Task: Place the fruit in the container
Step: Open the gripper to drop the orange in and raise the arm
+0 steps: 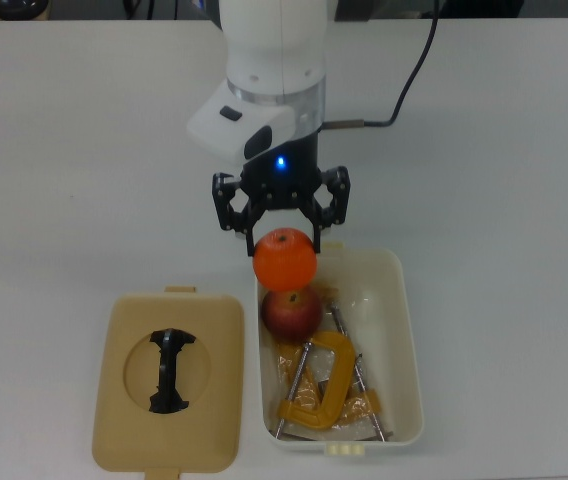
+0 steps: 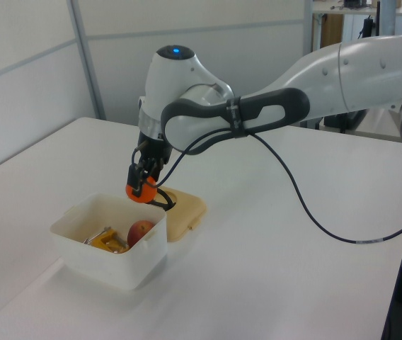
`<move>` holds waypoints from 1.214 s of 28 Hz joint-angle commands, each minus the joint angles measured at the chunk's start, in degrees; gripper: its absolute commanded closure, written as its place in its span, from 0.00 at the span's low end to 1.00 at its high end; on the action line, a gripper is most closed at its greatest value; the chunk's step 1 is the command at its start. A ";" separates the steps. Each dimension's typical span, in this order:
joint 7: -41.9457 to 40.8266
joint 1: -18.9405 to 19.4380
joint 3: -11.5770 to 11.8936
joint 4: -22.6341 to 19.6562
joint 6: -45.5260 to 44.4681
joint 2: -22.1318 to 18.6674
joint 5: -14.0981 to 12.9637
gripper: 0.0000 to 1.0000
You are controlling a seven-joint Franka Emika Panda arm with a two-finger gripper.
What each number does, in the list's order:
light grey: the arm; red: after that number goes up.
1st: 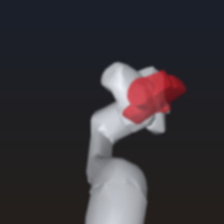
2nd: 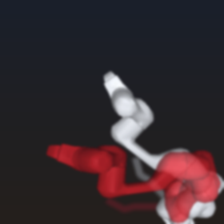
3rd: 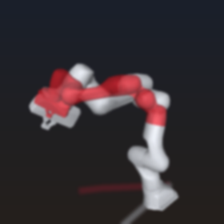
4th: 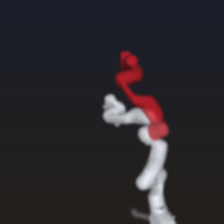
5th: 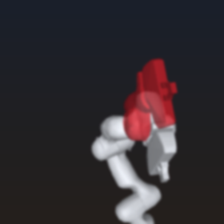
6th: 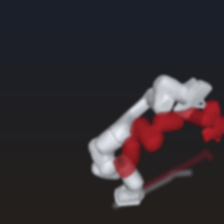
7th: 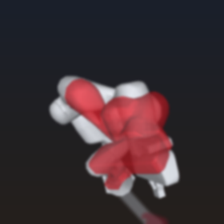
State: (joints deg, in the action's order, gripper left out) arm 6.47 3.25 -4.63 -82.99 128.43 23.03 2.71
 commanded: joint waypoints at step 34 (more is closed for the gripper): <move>-16.23 -2.89 6.92 -0.50 -33.95 -7.47 -1.04 0.00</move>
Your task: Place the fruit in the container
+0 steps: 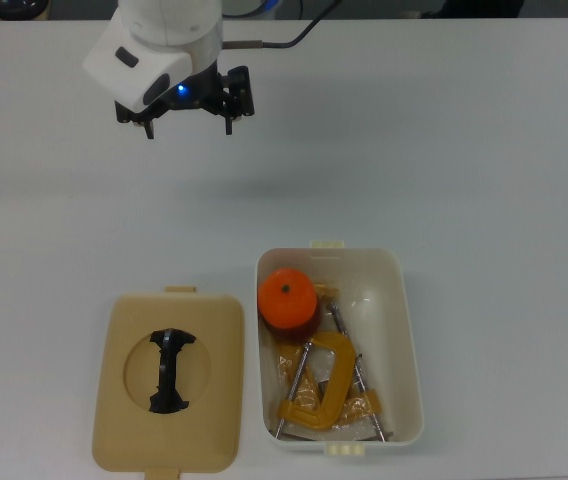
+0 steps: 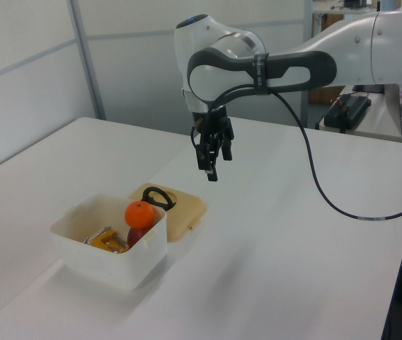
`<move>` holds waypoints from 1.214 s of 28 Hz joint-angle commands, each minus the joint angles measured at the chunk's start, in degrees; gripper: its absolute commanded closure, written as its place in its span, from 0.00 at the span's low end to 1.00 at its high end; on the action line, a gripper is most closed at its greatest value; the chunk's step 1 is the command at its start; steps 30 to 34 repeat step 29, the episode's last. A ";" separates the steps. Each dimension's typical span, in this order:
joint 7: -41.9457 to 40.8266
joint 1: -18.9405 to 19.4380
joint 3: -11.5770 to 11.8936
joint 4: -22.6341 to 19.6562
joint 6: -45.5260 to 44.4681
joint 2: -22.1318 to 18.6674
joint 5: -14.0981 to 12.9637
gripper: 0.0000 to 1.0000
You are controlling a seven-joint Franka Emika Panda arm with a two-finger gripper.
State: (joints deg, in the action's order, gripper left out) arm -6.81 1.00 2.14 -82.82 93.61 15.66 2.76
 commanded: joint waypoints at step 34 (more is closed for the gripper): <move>-3.21 -1.26 0.33 -0.68 0.61 0.69 -0.92 0.00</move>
